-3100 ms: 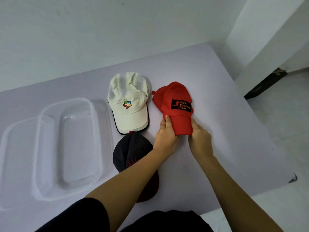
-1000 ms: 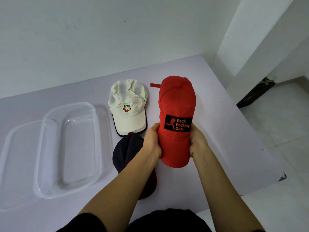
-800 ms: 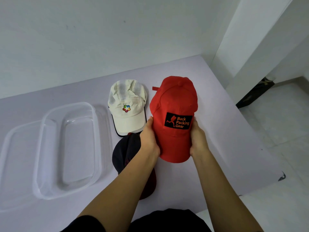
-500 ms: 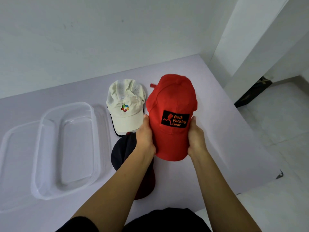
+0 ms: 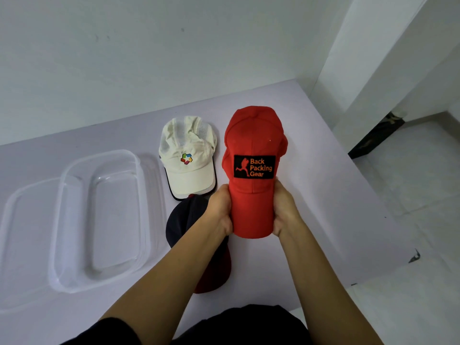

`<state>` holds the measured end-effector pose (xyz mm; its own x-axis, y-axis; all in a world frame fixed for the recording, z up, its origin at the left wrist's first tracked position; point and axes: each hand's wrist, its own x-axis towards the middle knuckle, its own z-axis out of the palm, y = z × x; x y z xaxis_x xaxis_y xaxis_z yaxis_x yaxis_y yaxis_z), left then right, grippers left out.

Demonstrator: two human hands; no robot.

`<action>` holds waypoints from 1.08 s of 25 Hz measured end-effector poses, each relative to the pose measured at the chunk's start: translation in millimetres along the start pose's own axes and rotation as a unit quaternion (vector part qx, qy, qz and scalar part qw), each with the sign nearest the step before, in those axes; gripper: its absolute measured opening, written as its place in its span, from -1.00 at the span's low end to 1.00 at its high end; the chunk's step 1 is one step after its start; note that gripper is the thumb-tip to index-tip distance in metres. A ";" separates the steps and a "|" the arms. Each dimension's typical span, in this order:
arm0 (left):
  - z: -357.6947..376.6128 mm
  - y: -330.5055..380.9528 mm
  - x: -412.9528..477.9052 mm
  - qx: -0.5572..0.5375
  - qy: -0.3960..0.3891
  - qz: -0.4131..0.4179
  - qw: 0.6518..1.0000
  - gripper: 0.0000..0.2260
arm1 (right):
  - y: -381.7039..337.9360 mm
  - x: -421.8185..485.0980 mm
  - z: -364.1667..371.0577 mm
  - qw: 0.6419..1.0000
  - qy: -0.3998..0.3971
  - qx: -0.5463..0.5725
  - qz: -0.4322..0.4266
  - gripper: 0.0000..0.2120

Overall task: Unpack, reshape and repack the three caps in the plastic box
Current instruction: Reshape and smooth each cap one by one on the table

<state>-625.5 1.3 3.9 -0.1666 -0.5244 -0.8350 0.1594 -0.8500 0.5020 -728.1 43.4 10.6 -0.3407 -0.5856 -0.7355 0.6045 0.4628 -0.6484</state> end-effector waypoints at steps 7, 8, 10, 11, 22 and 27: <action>-4.7 4.8 6.5 -0.024 0.004 0.018 1.000 -0.69 | -9.4 -5.1 4.2 0.999 -0.037 -0.019 0.000 -0.61; -7.0 4.3 8.4 -0.031 0.014 0.027 0.999 -0.70 | -11.7 -5.7 1.8 0.999 -0.012 -0.042 -0.023 -0.58; -13.3 4.0 11.1 0.015 0.042 0.065 0.997 -0.61 | -14.4 -6.8 -4.8 0.994 0.032 -0.083 -0.069 -0.53; -16.2 3.9 10.7 0.065 0.057 0.095 0.992 -0.53 | -14.6 -7.4 -8.6 0.991 0.044 -0.098 -0.084 -0.52; -20.8 75.6 -45.6 0.352 -0.202 0.340 0.848 -0.71 | -8.8 -14.3 -24.8 0.985 0.033 -0.124 -0.117 -0.50; -13.9 71.8 -49.9 0.277 -0.153 0.368 0.874 -0.67 | -2.2 -16.3 -30.2 0.924 0.120 -0.242 -0.269 -0.57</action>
<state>-592.3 -32.9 78.4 -0.4839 -0.8557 -0.1834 -0.1482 -0.1264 0.9809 -745.6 72.0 18.1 -0.6836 -0.6800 -0.2653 -0.0728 0.4252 -0.9022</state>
